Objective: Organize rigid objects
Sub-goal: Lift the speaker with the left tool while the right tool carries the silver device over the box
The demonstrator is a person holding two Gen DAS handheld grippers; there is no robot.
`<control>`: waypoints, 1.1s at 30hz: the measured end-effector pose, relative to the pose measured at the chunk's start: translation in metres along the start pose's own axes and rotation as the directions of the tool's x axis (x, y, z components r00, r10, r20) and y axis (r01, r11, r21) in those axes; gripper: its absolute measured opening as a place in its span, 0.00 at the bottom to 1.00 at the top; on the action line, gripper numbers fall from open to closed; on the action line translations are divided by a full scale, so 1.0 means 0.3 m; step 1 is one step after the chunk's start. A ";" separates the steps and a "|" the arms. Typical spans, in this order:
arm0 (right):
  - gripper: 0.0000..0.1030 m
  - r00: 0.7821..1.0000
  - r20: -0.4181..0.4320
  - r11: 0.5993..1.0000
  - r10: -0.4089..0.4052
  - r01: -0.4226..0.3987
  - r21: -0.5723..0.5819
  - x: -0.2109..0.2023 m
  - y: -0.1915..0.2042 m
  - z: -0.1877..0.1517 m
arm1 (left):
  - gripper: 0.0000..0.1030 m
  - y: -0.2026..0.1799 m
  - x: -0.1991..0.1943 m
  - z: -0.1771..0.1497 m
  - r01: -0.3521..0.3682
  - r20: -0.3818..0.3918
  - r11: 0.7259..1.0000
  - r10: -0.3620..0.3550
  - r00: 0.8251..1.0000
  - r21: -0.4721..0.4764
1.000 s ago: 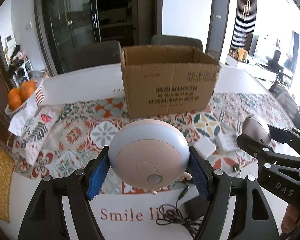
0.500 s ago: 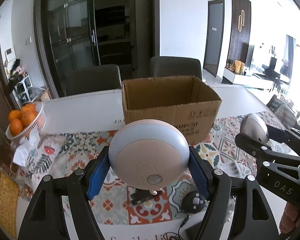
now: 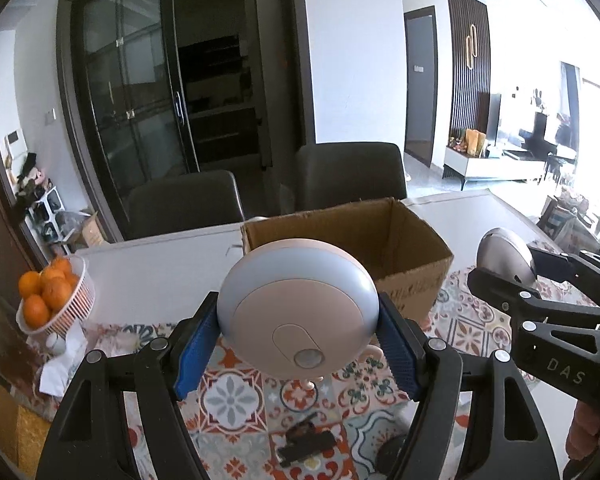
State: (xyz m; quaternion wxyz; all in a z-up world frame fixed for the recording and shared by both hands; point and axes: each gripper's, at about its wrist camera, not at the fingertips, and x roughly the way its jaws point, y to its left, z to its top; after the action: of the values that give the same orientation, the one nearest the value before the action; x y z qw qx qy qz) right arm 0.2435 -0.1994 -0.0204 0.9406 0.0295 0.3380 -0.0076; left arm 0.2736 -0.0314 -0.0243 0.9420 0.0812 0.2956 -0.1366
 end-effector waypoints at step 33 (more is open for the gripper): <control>0.58 0.987 -0.159 0.999 0.021 -0.027 -0.033 0.333 -0.029 0.297 | 0.72 0.043 0.350 0.213 0.022 -0.219 0.999 -0.027 0.975 -0.026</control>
State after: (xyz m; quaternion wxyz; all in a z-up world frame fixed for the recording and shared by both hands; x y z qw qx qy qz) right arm 0.3769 -0.2130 -0.0158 0.9112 0.0175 0.4114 0.0121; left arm 0.3945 -0.0562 -0.0325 0.9028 0.0809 0.4002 -0.1350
